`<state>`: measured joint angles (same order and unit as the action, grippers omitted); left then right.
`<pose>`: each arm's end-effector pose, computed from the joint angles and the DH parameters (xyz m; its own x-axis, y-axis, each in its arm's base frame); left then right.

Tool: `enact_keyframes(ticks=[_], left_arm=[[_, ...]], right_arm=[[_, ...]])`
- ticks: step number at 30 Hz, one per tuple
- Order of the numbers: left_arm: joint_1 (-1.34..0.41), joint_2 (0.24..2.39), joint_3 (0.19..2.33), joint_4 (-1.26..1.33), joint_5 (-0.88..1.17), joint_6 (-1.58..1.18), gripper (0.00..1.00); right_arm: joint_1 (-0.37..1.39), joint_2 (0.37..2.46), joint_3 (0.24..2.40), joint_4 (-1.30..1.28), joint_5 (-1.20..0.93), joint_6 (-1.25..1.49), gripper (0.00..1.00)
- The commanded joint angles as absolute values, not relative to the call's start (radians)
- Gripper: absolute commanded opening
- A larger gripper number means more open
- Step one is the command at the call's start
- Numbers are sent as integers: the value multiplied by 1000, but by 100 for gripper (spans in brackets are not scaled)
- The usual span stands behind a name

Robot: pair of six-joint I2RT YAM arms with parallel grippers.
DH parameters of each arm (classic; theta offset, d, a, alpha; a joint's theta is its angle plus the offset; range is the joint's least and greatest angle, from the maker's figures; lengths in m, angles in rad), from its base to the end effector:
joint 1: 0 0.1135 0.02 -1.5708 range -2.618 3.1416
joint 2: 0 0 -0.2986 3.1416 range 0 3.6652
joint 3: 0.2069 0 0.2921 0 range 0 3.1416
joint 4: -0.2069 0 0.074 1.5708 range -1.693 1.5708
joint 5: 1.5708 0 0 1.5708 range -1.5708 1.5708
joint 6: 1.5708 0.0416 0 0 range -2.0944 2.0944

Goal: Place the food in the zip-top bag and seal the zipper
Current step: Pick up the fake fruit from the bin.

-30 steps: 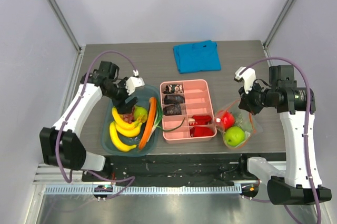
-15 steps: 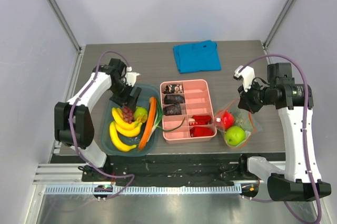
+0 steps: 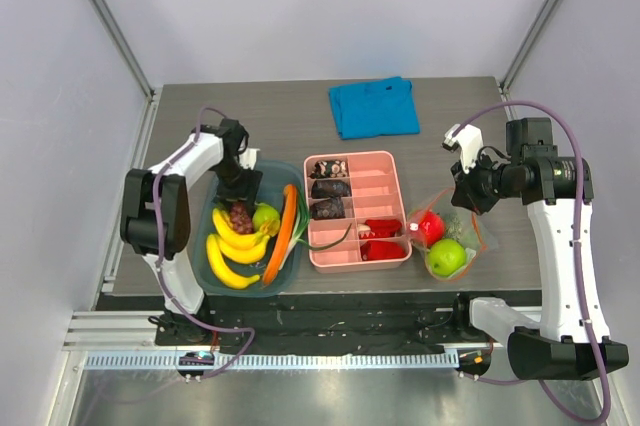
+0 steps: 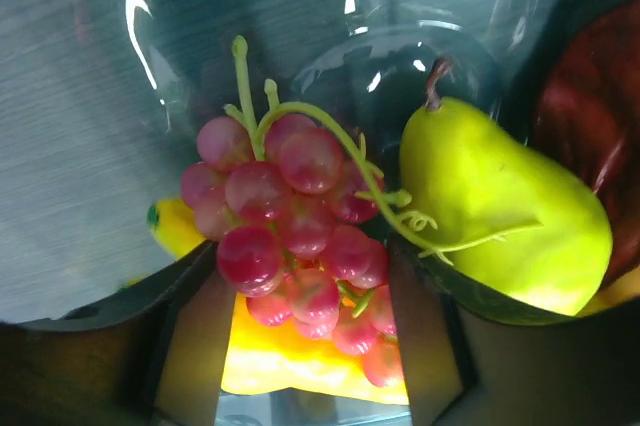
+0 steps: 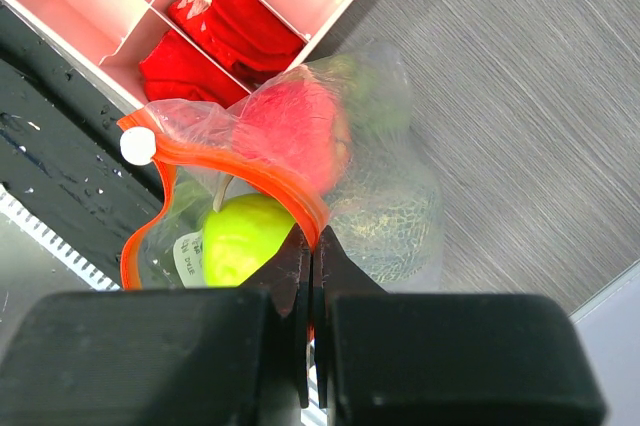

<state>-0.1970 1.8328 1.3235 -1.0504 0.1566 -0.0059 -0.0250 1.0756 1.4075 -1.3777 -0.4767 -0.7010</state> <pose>0.3689 -0.0802 0.1998 -0.9817 0.1900 -0.0102 0.1893 0.9695 -0.1560 0.1849 0.0145 0.4301 -0.5271 -0.5601 -0.6391 -0.7167 0.6971 -0.0198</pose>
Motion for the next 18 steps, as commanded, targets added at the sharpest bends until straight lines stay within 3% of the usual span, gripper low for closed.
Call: enact_keyframes(ticks=[1,3,4,7,18], left_arm=[[-198,1813,1397,-1039,170,-46,43],[-198,1786,1428,-1040,173,-44,28],[-198,1760,1440,-1046,178,-44,15],[-198,1721,1489,-1086,195,-49,0],[-222,1527,1563,-1100,302,17,0]], right_arm=[[-20,1065,1439,-1397,-486,-696,1],[-20,1063,1437,-1394,-486,-695,1],[-20,1065,1437,-1396,-485,-695,1],[-20,1065,1434,-1397,-492,-689,1],[-20,1052,1424,-1378,-509,-670,1]])
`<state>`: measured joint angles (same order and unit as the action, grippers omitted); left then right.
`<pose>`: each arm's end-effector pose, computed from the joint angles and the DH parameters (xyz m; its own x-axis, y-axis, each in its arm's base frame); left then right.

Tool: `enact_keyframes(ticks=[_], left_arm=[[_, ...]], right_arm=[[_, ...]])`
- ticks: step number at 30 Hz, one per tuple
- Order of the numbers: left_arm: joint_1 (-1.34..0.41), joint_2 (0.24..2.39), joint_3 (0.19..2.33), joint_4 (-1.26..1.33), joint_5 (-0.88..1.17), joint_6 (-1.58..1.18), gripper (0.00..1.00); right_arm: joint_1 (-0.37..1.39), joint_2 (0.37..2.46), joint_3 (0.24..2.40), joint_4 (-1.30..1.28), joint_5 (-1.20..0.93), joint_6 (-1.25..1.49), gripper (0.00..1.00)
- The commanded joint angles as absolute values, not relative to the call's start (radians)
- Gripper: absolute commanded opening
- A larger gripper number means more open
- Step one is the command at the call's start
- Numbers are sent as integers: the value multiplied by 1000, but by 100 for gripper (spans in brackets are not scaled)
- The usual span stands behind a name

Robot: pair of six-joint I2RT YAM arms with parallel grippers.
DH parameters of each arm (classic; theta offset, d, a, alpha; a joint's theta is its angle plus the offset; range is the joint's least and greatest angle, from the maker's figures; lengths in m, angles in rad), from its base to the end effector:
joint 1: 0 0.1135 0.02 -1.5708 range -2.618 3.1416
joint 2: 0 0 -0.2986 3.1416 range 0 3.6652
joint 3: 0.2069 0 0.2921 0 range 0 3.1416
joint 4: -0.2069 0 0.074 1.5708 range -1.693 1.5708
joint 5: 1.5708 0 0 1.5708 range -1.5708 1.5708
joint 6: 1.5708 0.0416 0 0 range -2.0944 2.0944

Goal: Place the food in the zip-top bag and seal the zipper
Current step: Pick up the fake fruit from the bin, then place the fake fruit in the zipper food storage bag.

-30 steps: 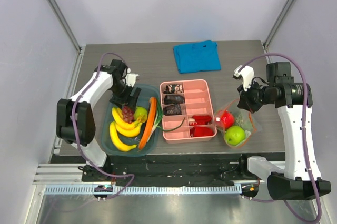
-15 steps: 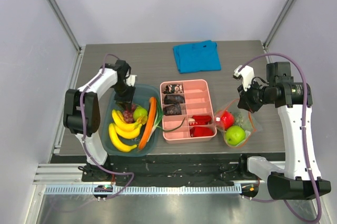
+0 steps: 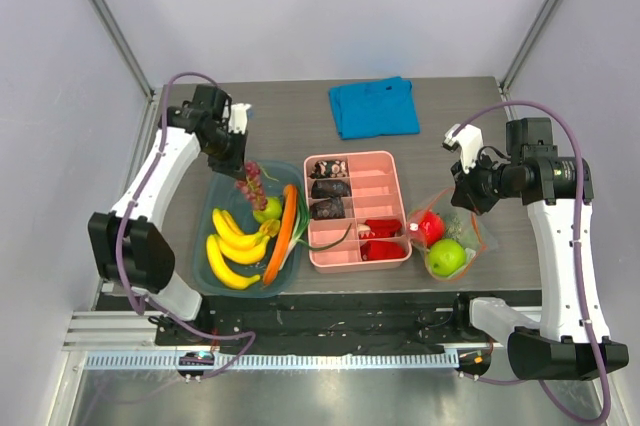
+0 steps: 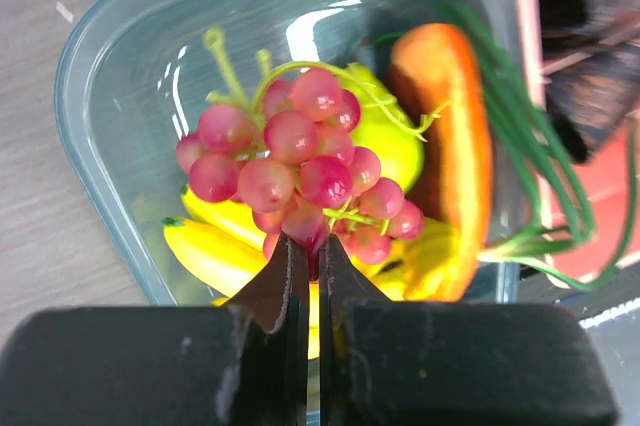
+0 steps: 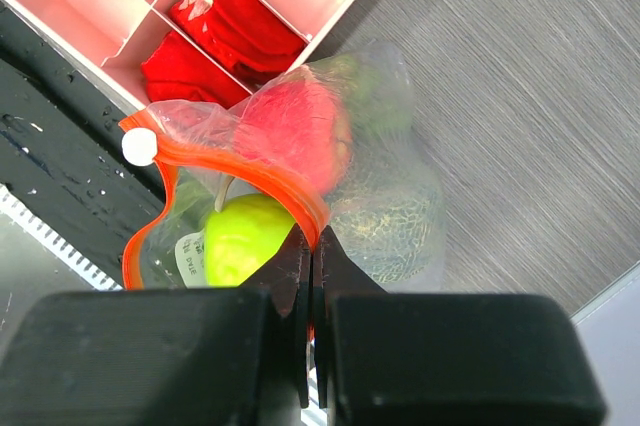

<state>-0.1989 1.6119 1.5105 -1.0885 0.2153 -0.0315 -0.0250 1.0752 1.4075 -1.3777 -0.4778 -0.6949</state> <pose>0.3564 -0.0809 0.3362 -0.9181 0.1537 -0.3653 0.2421 0.9473 -0.2099 0.1847 0.0145 0.4302 -0.5309 -0.5555 -0.6400 -0.7138 0.7002 -0.0156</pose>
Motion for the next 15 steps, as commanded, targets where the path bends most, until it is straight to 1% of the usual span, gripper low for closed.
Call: enact_keyframes(ticks=[1,3,6,7,10,11,14,15], left_arm=[[-245,1513,1571,-1095,310,23,0],[-268,1464,1591,-1071,348,29,0],[-362,1410,1609,-991,367,44,0],[-423,1382,1620,-971,365,51,0],[-535,1348,1637,-882,350,67,0],[-613,1344,1637,-859,348,66,0],[-730,1353,1643,-767,339,90,0],[-803,1359,1644,-694,331,97,0]], right_arm=[[-20,1052,1422,-1373,-509,-667,1],[-20,1055,1417,-1370,-518,-654,1],[-20,1066,1414,-1367,-534,-634,1],[-20,1069,1414,-1364,-543,-629,1],[-20,1088,1413,-1350,-548,-604,1],[-21,1094,1408,-1342,-545,-595,1],[-20,1140,1407,-1321,-520,-548,1],[-20,1153,1407,-1321,-520,-528,1]])
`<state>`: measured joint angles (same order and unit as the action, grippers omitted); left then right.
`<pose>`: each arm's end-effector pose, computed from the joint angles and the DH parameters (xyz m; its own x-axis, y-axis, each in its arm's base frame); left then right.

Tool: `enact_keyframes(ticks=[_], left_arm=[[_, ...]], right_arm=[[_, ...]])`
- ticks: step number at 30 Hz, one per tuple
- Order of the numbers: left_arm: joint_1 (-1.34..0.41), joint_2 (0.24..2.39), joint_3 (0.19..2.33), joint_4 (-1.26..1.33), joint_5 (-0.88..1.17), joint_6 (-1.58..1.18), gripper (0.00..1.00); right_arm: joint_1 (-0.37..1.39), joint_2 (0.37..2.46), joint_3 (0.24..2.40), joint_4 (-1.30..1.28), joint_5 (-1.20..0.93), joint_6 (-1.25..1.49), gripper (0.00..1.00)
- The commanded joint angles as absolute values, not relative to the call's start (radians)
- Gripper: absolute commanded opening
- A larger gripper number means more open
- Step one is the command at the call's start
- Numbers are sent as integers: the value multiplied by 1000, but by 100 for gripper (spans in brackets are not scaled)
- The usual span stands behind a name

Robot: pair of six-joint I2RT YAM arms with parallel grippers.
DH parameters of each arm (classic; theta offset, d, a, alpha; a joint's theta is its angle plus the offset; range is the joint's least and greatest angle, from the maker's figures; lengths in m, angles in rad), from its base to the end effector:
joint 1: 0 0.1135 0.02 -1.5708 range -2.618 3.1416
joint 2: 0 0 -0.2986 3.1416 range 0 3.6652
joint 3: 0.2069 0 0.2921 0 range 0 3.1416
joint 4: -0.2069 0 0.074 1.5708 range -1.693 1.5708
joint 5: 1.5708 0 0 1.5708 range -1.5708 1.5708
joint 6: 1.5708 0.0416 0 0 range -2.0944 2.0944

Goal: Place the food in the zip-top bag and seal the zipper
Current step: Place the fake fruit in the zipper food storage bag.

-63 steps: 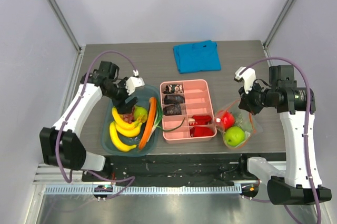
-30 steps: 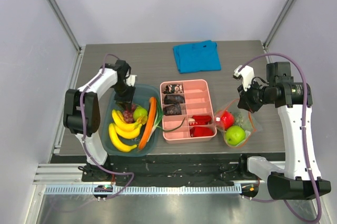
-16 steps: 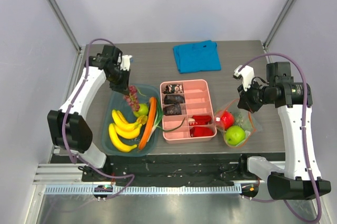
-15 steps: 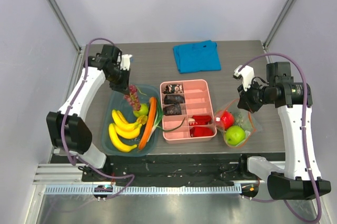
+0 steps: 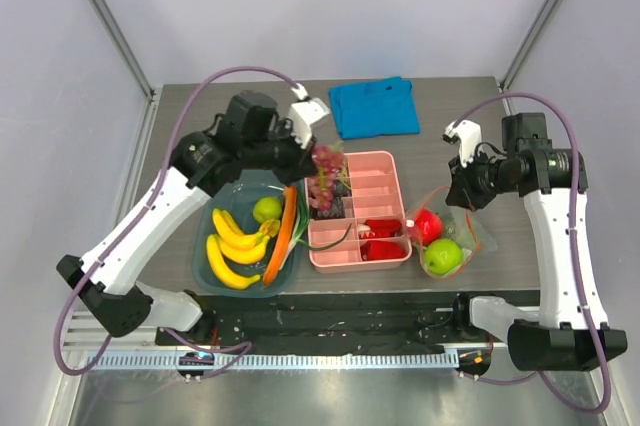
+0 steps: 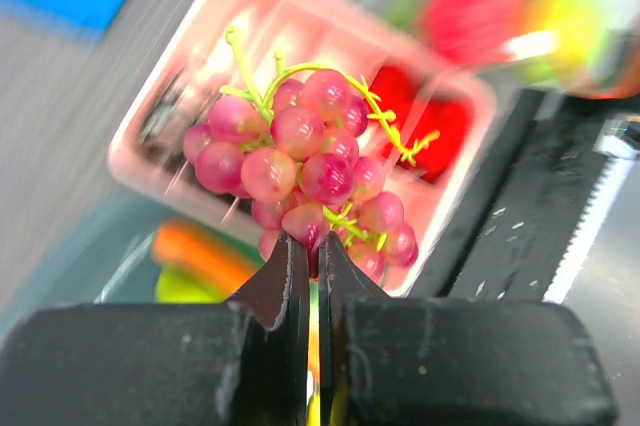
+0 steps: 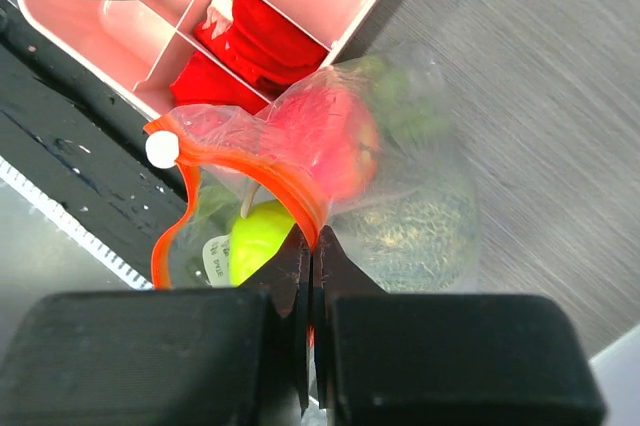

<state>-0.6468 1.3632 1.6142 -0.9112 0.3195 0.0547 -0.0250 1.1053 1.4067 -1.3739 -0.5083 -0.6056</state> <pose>0.2396 -0.1973 0.4652 -0.4466 0.4023 -0.7992 0.7957 0.5870 -0.1492 0.1943 0.0154 0.4256 -0.6020 -0.4824 -0.6363 -0.6731 0.7353 0.0794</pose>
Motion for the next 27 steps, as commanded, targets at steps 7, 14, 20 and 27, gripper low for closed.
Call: enact_keyframes(ticks=[7,14,20,27], left_arm=[[-1027,1506,1703,-424,330,178,0],[-1137,1569,1608,-61,302,297,0],[-1172,1629,1485,139,307,437,0],[-1170,1707,1422,74,304,584,0]], right_arm=[[-20,1242,1425,-1312,-537,-488,1],[-20,1266,1451,-1313,-546,-482,1],[-20,1276,1460,-1325,-560,-480,1],[-20,1279,1503,-1373,-561,-512,1]])
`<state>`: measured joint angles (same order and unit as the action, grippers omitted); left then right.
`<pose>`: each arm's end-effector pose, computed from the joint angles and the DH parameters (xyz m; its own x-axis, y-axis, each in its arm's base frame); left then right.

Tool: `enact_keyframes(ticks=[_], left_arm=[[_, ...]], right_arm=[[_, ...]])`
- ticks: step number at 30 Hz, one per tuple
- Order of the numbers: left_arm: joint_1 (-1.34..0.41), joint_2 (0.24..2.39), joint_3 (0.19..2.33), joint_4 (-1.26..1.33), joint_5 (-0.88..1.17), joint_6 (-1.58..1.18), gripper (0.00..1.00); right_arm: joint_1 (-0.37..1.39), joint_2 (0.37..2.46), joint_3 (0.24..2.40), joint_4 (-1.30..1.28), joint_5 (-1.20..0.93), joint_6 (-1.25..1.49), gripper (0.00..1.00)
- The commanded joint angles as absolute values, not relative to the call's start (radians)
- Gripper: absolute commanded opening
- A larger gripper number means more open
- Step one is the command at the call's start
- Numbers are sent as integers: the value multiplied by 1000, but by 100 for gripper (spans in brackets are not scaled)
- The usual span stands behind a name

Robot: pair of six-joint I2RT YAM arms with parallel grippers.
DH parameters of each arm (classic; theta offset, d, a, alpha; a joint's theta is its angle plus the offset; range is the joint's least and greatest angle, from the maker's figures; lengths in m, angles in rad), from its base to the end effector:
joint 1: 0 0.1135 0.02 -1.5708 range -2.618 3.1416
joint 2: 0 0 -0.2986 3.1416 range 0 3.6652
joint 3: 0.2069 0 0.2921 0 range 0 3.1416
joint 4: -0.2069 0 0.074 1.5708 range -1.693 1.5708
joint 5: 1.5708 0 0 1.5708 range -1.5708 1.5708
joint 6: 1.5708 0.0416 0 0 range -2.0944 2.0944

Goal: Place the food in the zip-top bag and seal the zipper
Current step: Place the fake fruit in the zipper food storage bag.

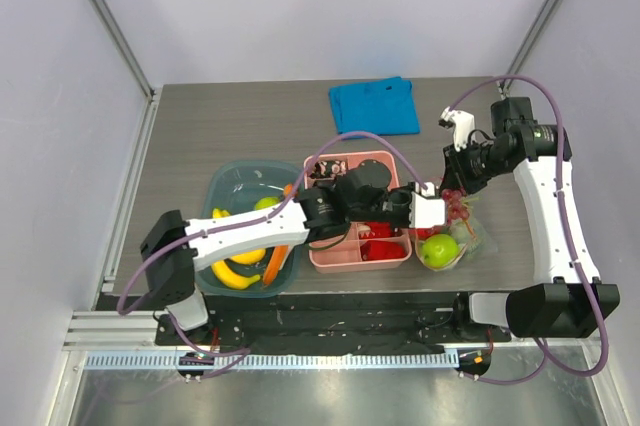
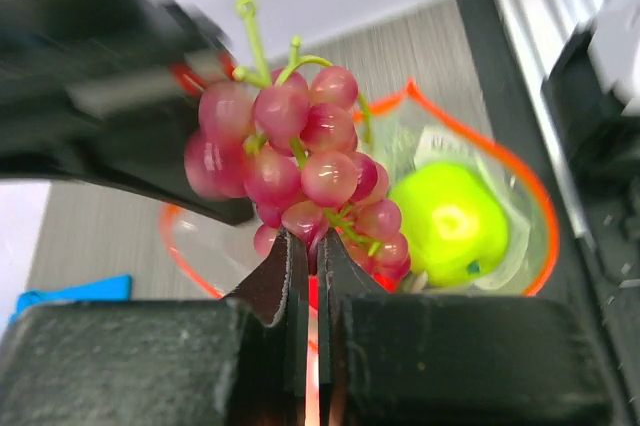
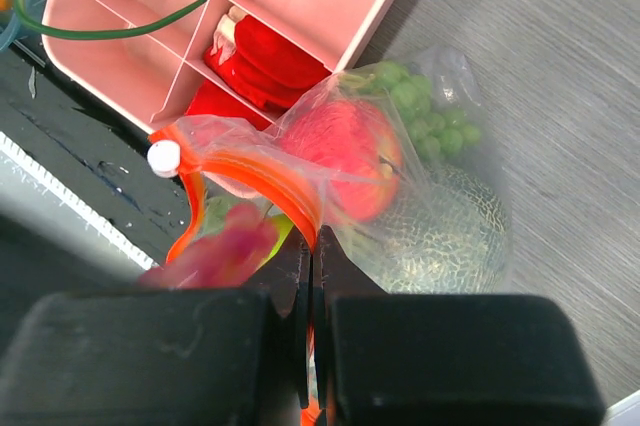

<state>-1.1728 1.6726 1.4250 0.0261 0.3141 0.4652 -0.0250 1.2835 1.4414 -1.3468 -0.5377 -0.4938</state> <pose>0.1637 -0.4226 0.3737 0.3696 0.2217 -0.9023 0.9262 -0.0097 0.3770 0.2496 0.0151 0.4022 -0.7366 -0.3888 -0.5534 -0.5888 0.7713 0.2418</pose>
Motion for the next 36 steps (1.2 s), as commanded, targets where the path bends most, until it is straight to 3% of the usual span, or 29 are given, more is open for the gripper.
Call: enact_keyframes(ticks=[1,14,17,23,30,31,33,34,36], left_arm=[[-1170,1715,1425,65,302,606,0],[-1181,1867,1761,-555,264,764,0],[-1184,1965,1935,-667,242,712,0],[-1213,2091,2098,-793,164,712,0],[-1224,2126,2108,-877,114,715,0],[-1224,2131,2123,-897,118,697,4],[-1218,2100,2122,-893,150,669,22],[-1215,2079,2108,-876,181,654,47],[-1207,1978,2079,-827,270,598,64]], right_arm=[[-20,1279,1508,-1377,-560,-517,1],[-20,1224,1539,-1442,-468,-641,1],[-20,1224,1554,-1462,-488,-661,1],[-20,1239,1580,-1505,-515,-678,1],[-20,1249,1591,-1505,-518,-664,1],[-20,1253,1589,-1506,-522,-663,1],[-20,1256,1588,-1505,-523,-663,1],[-20,1259,1588,-1506,-520,-666,1],[-20,1256,1580,-1505,-519,-673,1]])
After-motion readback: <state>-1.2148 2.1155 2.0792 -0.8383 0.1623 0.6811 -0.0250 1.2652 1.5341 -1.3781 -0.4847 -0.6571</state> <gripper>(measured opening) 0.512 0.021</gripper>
